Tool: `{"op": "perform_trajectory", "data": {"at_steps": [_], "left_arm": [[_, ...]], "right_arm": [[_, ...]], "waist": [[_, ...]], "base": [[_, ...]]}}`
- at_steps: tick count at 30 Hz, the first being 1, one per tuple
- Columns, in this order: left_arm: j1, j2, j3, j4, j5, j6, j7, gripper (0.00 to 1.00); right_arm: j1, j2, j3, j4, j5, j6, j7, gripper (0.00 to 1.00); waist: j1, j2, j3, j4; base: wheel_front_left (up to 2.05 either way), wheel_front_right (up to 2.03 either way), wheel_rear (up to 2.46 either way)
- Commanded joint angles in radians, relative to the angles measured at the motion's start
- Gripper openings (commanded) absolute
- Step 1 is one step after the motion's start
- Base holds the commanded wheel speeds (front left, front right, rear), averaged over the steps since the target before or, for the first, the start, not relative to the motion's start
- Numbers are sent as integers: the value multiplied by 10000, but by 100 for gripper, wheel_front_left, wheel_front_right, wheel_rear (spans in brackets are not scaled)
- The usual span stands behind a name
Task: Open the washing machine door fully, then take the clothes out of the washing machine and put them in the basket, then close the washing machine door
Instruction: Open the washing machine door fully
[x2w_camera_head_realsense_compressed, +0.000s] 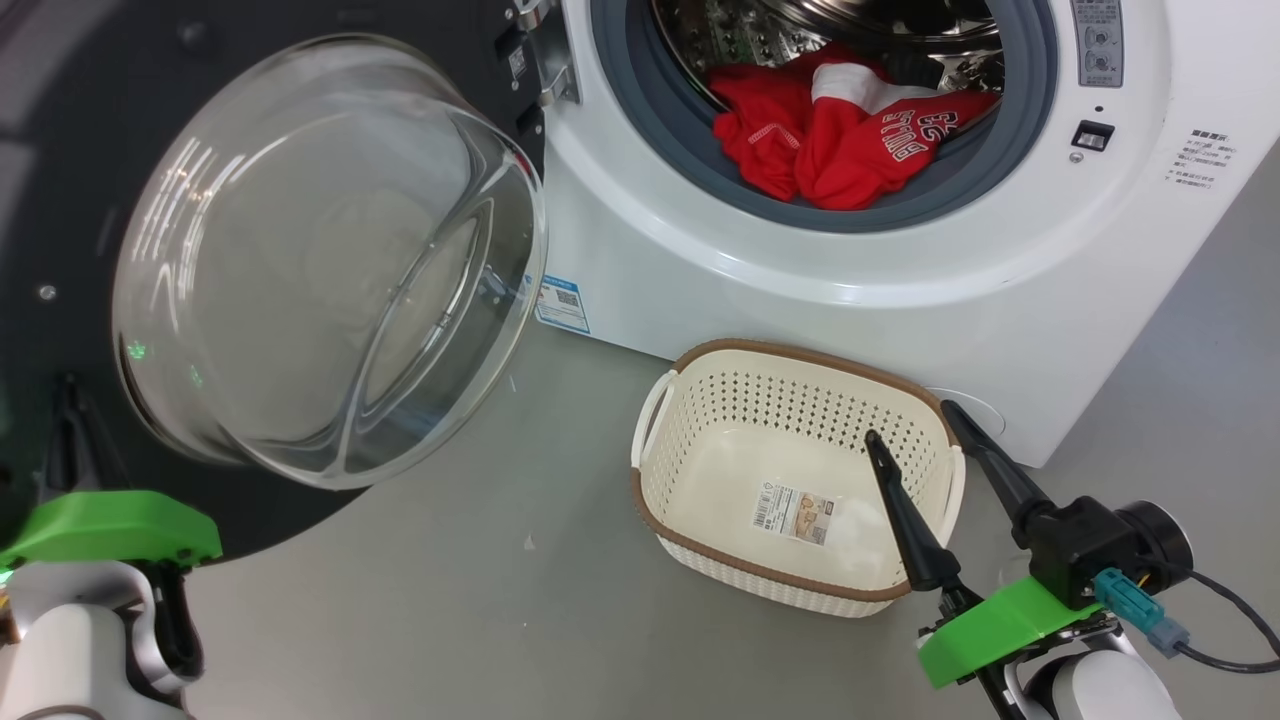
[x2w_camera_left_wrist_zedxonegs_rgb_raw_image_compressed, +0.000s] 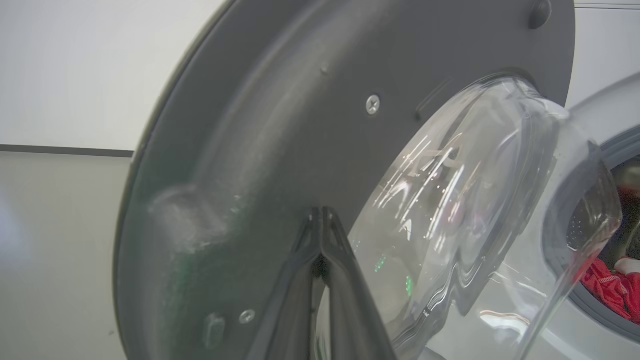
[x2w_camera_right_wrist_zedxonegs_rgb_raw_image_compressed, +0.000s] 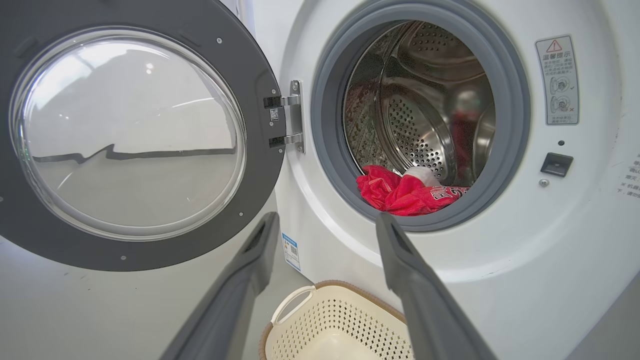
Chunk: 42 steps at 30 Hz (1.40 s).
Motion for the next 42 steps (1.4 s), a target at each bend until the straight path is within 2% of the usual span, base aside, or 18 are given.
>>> {"op": "perform_trajectory", "data": {"at_steps": [1, 17, 25, 35, 36, 37, 38, 42], "left_arm": [[-427, 542, 501, -92, 168, -16, -60, 0], [-1052, 710, 1419, 828, 851, -428, -60, 0], [-1133, 592, 1990, 960, 948, -668, -60, 0], [-1143, 282, 2456, 536, 985, -1299, -61, 0], [-1116, 222, 2472, 393, 1008, -1370, -61, 39], [-1079, 151, 2482, 235, 1034, -1432, -61, 93], [-1038, 82, 2516, 59, 1041, -1485, -61, 100], [-861, -179, 2503, -808, 1146, -1700, -61, 100]], "right_arm": [[11, 40, 289, -321, -128, 62, 16, 100], [54, 40, 348, -466, -194, 62, 183, 100], [36, 40, 316, -506, -197, 62, 207, 100], [-47, 40, 248, -411, -67, 62, 152, 100], [-65, 40, 259, -387, -28, 62, 130, 100], [-81, 40, 275, -362, 1, 62, 109, 100], [-97, 40, 291, -338, 35, 62, 85, 100], [-177, 40, 281, -248, 126, 62, -30, 100]], "waist": [[0, 0, -1, -7], [0, 0, 37, -141], [0, 0, 82, -214], [0, 0, 144, -273], [0, 0, 146, -287], [0, 0, 149, -304], [0, 0, 155, -326], [0, 0, 181, -445]], "base": [[0, 0, 0], [0, 0, 0], [0, 0, 0], [0, 0, 0], [0, 0, 0], [0, 0, 0], [0, 0, 0], [0, 0, 0]]}}
